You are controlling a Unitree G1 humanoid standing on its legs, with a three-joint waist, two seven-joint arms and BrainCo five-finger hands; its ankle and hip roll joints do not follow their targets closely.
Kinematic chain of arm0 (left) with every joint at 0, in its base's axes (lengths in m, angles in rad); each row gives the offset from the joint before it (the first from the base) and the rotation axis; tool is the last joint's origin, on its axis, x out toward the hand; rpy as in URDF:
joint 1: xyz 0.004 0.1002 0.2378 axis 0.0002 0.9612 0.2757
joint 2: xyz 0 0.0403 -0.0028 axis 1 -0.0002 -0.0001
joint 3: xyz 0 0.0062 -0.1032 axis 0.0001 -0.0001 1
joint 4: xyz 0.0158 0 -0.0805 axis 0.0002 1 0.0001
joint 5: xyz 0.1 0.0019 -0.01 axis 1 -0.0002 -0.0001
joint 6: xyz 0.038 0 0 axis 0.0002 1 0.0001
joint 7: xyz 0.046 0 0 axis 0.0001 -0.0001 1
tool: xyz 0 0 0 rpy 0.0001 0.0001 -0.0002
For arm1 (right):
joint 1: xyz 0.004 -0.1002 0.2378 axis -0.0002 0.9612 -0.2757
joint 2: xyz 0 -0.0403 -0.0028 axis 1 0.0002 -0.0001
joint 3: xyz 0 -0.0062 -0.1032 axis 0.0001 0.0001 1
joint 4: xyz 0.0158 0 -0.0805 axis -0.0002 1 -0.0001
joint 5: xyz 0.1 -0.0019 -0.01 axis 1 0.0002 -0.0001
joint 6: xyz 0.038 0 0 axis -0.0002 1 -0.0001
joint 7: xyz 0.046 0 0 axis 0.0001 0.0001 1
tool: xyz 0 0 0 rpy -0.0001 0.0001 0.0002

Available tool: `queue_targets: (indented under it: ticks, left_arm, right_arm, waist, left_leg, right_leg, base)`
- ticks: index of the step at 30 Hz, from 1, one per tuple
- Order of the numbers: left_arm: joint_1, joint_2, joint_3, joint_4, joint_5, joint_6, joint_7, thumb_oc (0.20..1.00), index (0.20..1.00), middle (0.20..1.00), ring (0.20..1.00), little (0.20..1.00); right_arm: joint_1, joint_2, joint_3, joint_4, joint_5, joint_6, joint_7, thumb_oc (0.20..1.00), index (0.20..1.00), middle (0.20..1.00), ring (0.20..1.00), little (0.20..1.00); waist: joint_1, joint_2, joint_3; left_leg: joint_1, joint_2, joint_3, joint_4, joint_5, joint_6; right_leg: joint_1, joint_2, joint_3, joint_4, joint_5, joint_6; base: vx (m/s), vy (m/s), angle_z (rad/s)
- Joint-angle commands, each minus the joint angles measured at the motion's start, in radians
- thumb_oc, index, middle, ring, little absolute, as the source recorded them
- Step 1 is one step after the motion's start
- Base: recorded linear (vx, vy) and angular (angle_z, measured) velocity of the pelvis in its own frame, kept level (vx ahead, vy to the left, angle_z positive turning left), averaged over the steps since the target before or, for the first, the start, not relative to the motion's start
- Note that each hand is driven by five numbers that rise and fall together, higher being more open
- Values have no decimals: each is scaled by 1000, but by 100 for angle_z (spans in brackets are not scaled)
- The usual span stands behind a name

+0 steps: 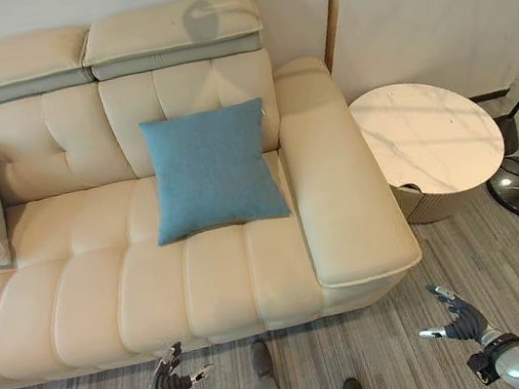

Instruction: Pick up all the scattered cushions and arrange them neatly on the sofa.

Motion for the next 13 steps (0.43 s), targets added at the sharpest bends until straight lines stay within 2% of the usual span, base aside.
queue_targets:
  ticks: [1,2,5,6,13]
  left_arm:
    - [-75,51,40,-51,-20,-49,9,1000,1000,1000,1000,1000]
    - [-75,48,45,-46,-26,-48,10,1000,1000,1000,1000,1000]
    - [-65,37,38,-33,-30,-42,6,1000,1000,1000,1000,1000]
    - [-59,32,28,-22,-31,-38,-5,1000,1000,1000,1000,1000]
    - [-55,31,7,16,-21,-20,-35,1000,1000,1000,1000,1000]
  right_arm:
    - [-45,20,-8,-54,31,-26,-21,1000,1000,1000,1000,1000]
    - [-43,18,-9,-55,27,-27,-22,1000,1000,1000,1000,1000]
    - [-45,30,5,-41,24,-29,-17,1000,1000,1000,1000,1000]
    - [-42,42,6,-20,22,-28,-17,1000,1000,1000,1000,1000]
    - [-43,93,-5,67,87,-7,-9,1000,1000,1000,1000,1000]
  waist:
    - [-30,-104,24]
    - [-33,-107,18]
    - [-49,-95,-12]
    - [-65,-86,-35]
    - [-86,-78,-73]
  left_leg:
    - [62,-89,14,102,-179,61]
    - [100,-92,7,112,-211,62]
    - [169,-93,-15,46,-221,70]
    - [211,-86,1,-33,-204,67]
    - [296,-92,24,-153,-182,71]
  right_leg:
    - [114,-59,11,-191,42,142]
    - [113,-63,14,-198,50,143]
    - [104,-45,26,-221,67,148]
    - [104,-35,23,-231,73,151]
    - [130,-29,32,-262,94,165]
  base:
    - [-83,1,22]
    - [-83,0,24]
    - [-52,47,3]
    - [12,52,-14]
    - [8,55,-8]
